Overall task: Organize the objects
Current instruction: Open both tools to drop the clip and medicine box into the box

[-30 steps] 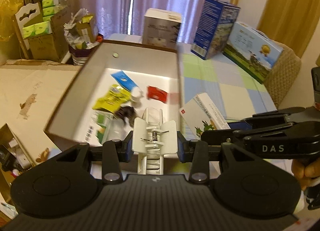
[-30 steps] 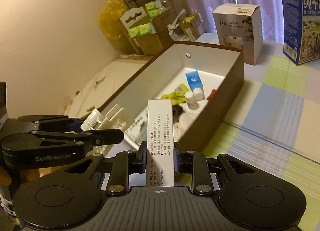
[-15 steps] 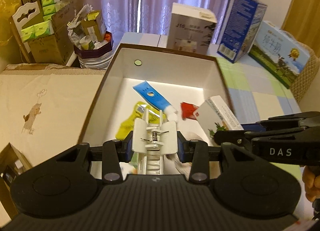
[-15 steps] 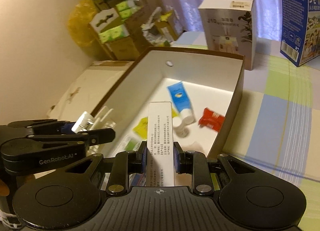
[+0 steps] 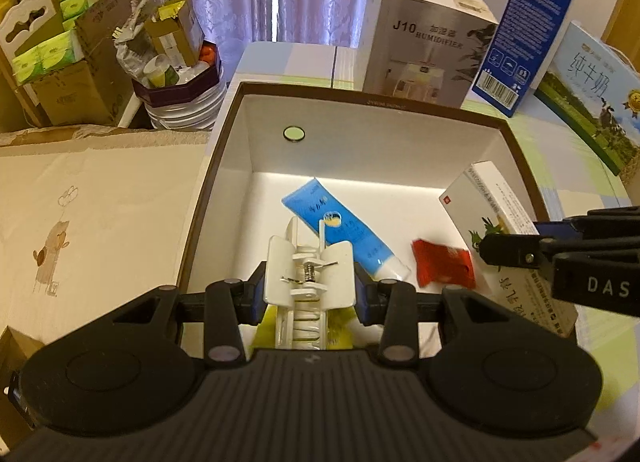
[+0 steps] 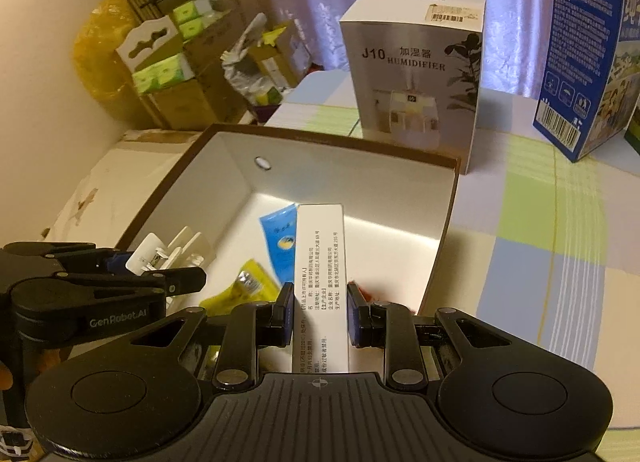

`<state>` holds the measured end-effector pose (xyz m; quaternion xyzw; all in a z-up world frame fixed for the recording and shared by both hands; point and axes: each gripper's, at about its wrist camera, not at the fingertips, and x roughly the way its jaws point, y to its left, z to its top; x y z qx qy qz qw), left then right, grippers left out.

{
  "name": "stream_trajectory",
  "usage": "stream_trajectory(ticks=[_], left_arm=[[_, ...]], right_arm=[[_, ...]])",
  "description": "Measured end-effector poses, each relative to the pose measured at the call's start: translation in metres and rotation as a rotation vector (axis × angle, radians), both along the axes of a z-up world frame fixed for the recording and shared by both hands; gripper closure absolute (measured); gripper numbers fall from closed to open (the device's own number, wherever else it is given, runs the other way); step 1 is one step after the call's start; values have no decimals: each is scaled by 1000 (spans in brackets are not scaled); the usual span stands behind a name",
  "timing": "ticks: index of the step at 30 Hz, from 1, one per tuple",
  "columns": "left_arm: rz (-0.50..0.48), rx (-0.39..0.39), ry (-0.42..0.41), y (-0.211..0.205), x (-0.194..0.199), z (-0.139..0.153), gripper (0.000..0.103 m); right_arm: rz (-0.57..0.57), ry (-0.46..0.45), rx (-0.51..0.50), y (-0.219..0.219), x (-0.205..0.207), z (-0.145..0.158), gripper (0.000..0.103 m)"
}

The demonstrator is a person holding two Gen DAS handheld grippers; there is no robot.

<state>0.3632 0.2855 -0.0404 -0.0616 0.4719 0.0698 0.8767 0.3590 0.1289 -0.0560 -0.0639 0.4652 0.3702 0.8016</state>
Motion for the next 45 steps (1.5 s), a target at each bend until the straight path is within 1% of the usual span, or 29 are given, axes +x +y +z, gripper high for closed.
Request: stream_trajectory(ticks=[6,8,9,11,13,16,19,22,24,26,28,31,36,37,41,45], left_arm=[[-29,-3,-6,5,23,-4,67],[-38,-13,-19,7,28,-3,61],[-41,-14,-25,7,29,-2,59],[-46,-8,-35,8,32,0,52],[-48,-6,-39,9,32,2,51],[-46,-13,-40,12,30,3,42],[-43,-17,-43,15,26,5,40],[-42,-16,-47,17,23,6,33],[-39,-11,-53,18,21,9,30],[-42,-13,-61,18,18,12,26],[-46,-17,-70,18,15,16,23],[-48,-14,-80,16,9,20,20],[-42,2,-96,12,-8,30,15],[-40,12,-103,10,-13,33,12],[-44,36,-123,4,-30,41,5],[-53,13,-140,-3,-50,49,4]], right_arm=[[-12,7,-12,7,13,-7,80],[-18,9,-15,7,15,-9,80],[-20,10,-15,8,15,-9,80],[-26,11,-15,8,15,-10,80],[-28,12,-16,9,16,-10,80],[-34,12,-16,11,18,-10,80],[-47,17,-7,12,20,-11,80],[-51,15,29,14,23,-9,80],[-74,11,67,14,25,-6,80],[-93,8,82,14,27,-3,79],[-95,-1,97,13,25,2,72],[-80,-11,101,10,18,10,66],[-42,-30,94,-3,-5,20,60],[-40,-35,95,-7,-12,22,59],[-35,-44,111,-25,-39,29,57],[-57,-55,121,-46,-66,37,56]])
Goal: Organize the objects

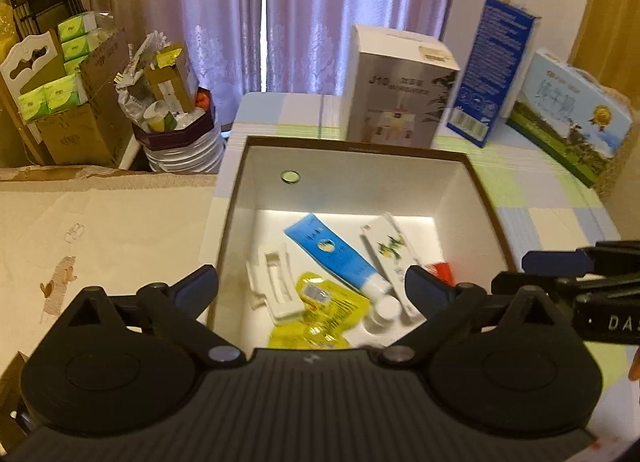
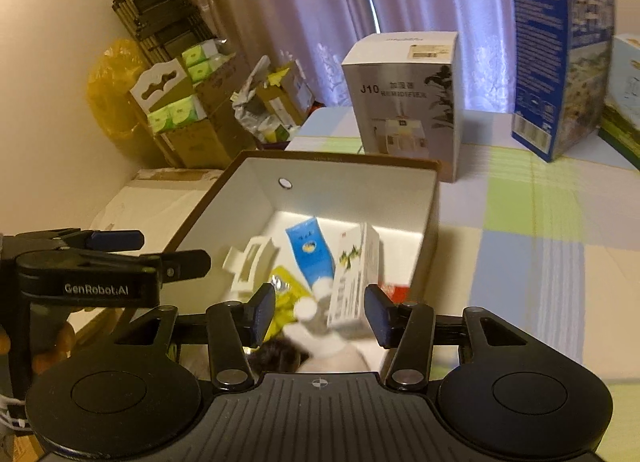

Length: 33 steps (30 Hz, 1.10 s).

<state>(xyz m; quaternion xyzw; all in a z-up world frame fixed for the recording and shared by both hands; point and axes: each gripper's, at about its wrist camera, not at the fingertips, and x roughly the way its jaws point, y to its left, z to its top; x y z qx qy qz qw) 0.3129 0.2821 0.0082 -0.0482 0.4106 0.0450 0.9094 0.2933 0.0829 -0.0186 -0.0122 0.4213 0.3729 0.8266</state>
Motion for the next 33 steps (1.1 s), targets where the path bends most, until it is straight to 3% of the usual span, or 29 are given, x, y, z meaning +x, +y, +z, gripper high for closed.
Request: stream_trajectory(ticks=[9,17,33], left_arm=[[-23,17,-42,-35,-68,13,1],[-8,-20,-40,-75,-133,18,1],[13,-9,11,-192,-227,19,2]], right_arm=[[-68,-29,-20,-46,-55,11,56],[-62,-108,-62,-93,-106,19,56],[-60,-22,-57,-221,-179,20,56]])
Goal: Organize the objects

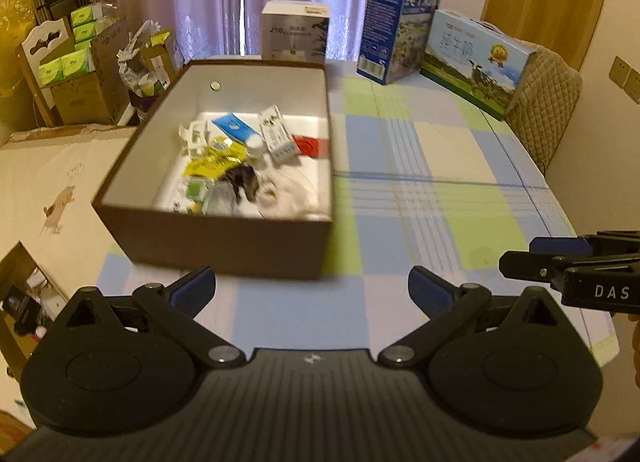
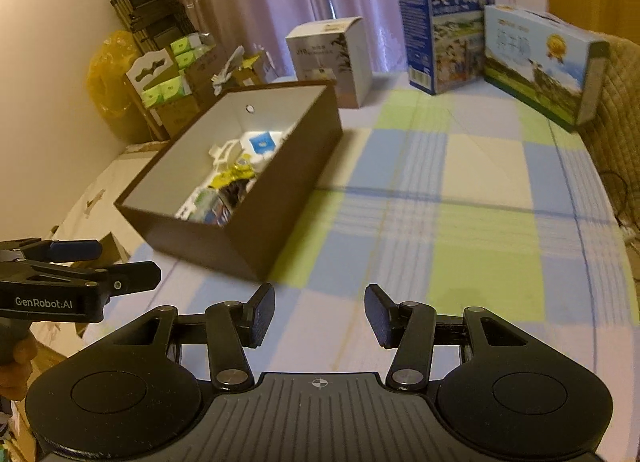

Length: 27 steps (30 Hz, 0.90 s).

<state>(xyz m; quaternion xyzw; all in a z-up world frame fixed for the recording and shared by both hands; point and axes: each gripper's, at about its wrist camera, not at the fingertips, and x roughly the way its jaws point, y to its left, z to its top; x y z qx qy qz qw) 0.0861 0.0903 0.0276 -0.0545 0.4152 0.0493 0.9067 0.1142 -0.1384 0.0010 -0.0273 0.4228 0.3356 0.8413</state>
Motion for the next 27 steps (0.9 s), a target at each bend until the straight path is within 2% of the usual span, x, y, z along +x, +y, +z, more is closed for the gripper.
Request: stream_trajectory(ticks=[12,27], left_arm=[[-18,-4,29,-70,-56,-6,2],[-42,-20,45,-115,-90,-13,2]], right_arm=[[-33,28,1,-78,-50,4,56],[-26,43,-2,-114,-87,1,56]])
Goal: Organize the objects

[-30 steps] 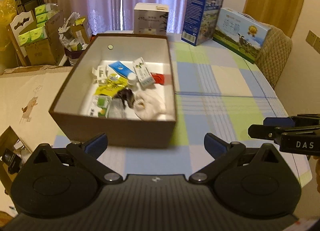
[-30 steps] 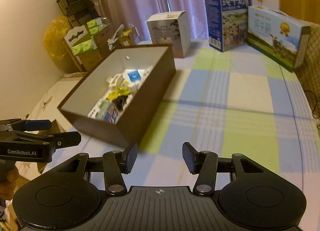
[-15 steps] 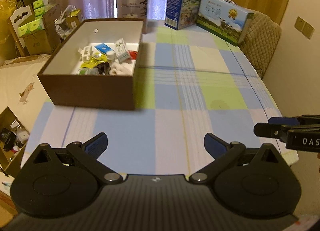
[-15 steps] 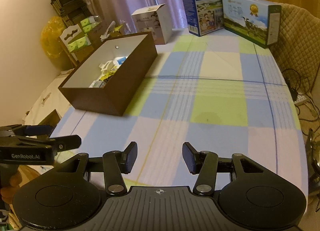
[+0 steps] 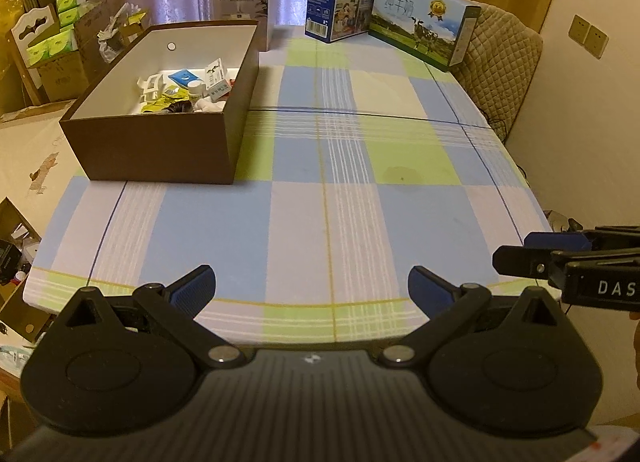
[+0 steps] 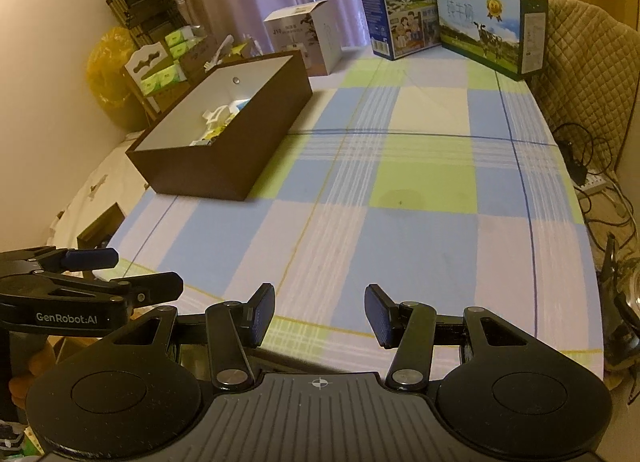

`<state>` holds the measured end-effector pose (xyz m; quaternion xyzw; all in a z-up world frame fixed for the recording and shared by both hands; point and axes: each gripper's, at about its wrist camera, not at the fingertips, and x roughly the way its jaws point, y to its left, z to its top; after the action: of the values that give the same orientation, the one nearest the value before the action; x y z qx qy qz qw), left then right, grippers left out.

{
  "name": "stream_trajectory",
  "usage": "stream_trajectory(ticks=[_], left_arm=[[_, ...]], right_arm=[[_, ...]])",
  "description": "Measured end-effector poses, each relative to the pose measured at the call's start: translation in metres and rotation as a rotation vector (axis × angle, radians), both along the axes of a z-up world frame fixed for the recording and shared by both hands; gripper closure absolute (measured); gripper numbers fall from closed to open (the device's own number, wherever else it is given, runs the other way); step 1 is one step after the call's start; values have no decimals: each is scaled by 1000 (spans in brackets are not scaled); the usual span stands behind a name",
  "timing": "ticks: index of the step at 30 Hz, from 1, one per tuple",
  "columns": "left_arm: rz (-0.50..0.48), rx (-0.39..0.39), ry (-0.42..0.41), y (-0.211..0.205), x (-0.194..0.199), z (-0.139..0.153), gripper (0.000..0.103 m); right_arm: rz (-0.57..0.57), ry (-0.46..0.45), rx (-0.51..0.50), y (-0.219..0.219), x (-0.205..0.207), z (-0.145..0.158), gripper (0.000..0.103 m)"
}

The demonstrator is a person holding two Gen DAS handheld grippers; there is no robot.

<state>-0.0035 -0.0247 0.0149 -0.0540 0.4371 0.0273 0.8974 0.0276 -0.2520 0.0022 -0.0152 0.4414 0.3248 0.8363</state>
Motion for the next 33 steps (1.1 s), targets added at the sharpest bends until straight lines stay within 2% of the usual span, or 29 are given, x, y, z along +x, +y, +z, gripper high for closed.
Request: stream_trajectory(ticks=[33], left_arm=[[-22,15,10,-14,10,-1,2]], right_arm=[[-19,25,12,-11,7,-3,56]])
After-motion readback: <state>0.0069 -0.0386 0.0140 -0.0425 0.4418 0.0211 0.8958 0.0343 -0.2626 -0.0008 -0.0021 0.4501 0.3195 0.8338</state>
